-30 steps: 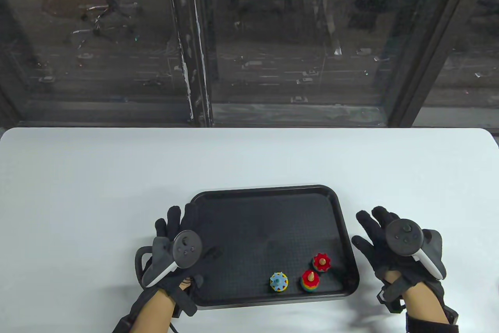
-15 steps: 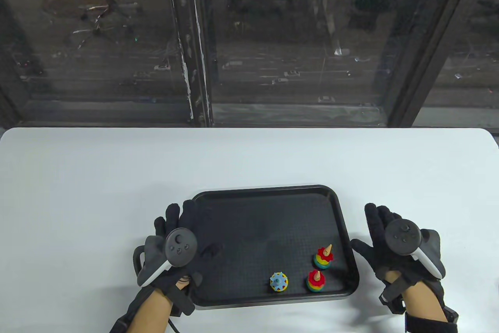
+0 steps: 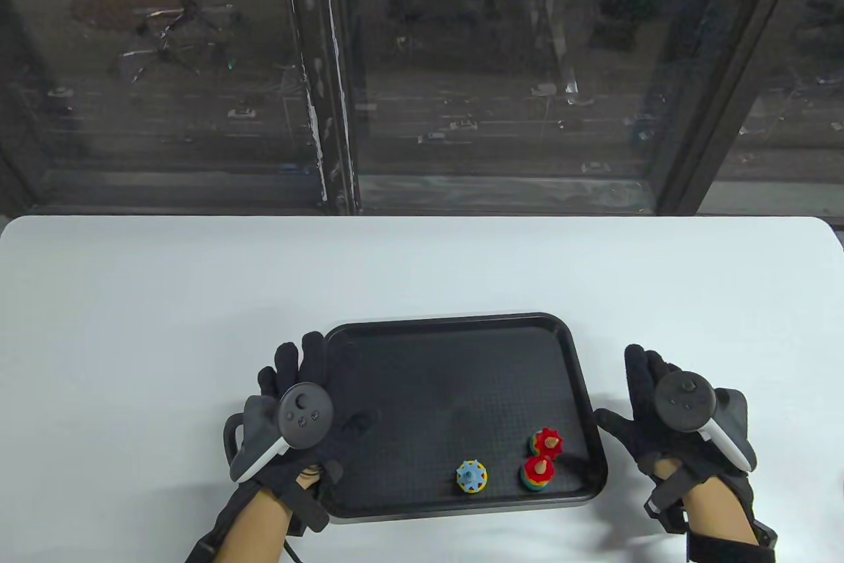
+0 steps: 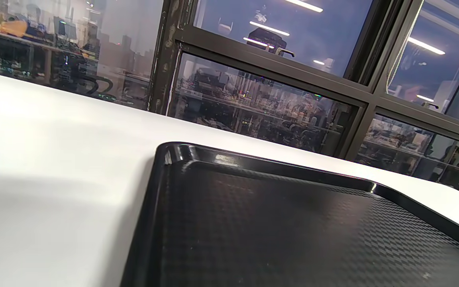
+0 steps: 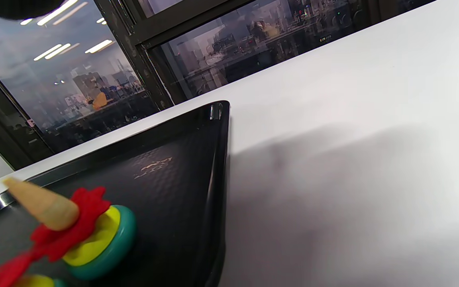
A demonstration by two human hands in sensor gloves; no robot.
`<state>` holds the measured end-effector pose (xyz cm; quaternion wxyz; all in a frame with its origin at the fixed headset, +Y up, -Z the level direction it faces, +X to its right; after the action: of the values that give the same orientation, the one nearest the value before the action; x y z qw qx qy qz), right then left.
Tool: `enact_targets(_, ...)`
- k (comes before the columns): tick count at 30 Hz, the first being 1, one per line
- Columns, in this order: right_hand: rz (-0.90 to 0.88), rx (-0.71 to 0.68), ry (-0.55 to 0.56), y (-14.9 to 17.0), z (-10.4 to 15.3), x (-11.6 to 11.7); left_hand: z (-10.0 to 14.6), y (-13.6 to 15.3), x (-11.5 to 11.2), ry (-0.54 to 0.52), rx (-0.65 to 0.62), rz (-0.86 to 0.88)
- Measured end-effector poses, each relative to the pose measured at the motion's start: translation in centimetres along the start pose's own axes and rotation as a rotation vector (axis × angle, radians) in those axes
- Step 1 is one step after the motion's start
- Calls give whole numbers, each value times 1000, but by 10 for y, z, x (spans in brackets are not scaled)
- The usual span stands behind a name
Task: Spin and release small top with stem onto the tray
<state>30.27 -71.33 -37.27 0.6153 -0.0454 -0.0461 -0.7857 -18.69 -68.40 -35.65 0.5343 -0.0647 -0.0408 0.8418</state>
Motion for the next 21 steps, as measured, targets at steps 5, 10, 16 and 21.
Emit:
enact_targets(5, -21, -22, 4, -3, 1, -4, 0, 4, -7, 27, 18, -13)
enact_targets(10, -22, -66, -43, -15, -1, 0, -4, 5, -20, 87, 33, -62)
enact_targets(16, 8, -107, -48, -31, 0, 0, -4, 10, -21, 86, 47, -39)
enact_targets(21, 26, -109, -51, -34, 0, 0, -3, 12, -21, 93, 47, -34)
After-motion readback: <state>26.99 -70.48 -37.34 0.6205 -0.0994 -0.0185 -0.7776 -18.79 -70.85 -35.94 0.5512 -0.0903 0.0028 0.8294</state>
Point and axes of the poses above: the tracker on the back of each hand, its own y axis roughly to the little-finger side, its own z axis roughly from the fingertips to the wrist, x = y × z, the point moved 4 cm from there along -z, roughly from the wrist to the fingertips, and after that the axes turned 10 degrees about z, right-handed, at the moved point
